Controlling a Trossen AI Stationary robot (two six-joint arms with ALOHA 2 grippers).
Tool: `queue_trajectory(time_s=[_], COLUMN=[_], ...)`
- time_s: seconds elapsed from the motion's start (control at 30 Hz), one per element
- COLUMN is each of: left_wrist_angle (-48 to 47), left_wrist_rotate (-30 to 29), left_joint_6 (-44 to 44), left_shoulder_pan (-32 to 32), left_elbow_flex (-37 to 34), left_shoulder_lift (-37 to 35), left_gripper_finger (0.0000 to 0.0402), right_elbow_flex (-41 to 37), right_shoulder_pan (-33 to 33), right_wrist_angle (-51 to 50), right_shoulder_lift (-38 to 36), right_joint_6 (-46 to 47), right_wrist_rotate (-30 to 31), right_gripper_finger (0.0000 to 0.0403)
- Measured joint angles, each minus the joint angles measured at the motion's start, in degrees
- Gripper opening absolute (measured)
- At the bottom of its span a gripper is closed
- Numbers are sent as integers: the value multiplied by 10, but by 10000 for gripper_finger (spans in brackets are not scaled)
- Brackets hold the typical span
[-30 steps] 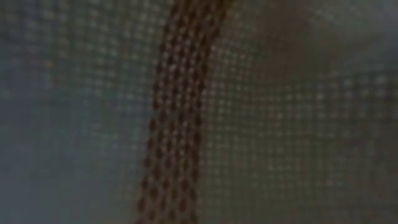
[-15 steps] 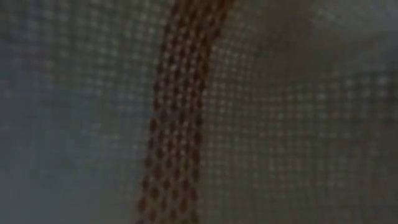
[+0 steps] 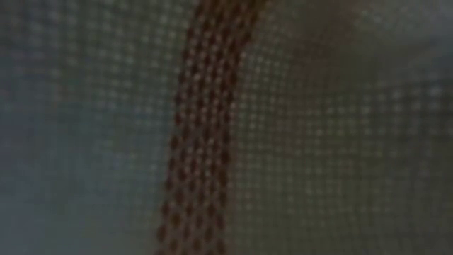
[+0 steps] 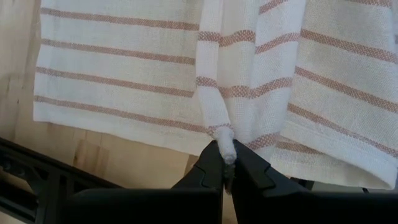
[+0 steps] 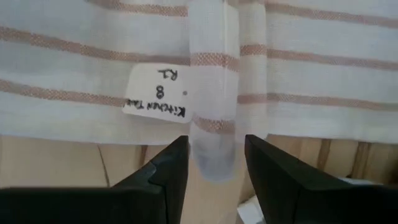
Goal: Fold towel
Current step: Fold the white towel
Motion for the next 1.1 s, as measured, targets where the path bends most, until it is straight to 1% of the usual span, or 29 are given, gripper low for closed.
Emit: queue_trajectory(time_s=[0.07, 0.13, 0.2, 0.27, 0.47, 0.57, 0.67, 0.77, 0.9, 0.97, 1.1], left_wrist_angle=[1, 1, 2, 3, 2, -1, 0, 0, 0, 1, 1], left_wrist_rotate=[0, -1, -1, -1, -2, -15, -28, -29, -29, -29, -29], left_joint_6=[0, 0, -1, -8, -3, 5, 7, 1, 0, 0, 0], left_shoulder_pan=[-1, -1, -1, -1, -2, -2, -2, -2, -2, -2, -2], left_elbow_flex=[0, 0, 0, 0, 0, 0, 0, 0, 0, 0, 0], left_shoulder_lift=[0, 0, 0, 0, 0, 0, 0, 0, -1, -1, -1], left_gripper_finger=[2, 2, 2, 2, 2, 2, 2, 2, 2, 2, 2], right_elbow_flex=[-2, -18, -40, -52, -38, -26, -27, -27, -27, -27, -28], right_shoulder_pan=[0, 3, 7, 17, 63, 82, 90, 87, 84, 78, 71], right_wrist_angle=[-9, 38, 108, 136, 123, 144, 122, 86, 85, 87, 95], right_shoulder_lift=[0, -1, 1, 3, 3, 2, 2, -3, -6, 0, 15], right_joint_6=[4, 5, 5, 10, 49, 51, 57, 82, 87, 83, 88], right_wrist_rotate=[12, 13, -19, -43, -54, -58, -56, -29, 49, 55, 34], right_gripper_finger=[159, 159, 159, 159, 159, 159, 159, 159, 159, 159, 159])
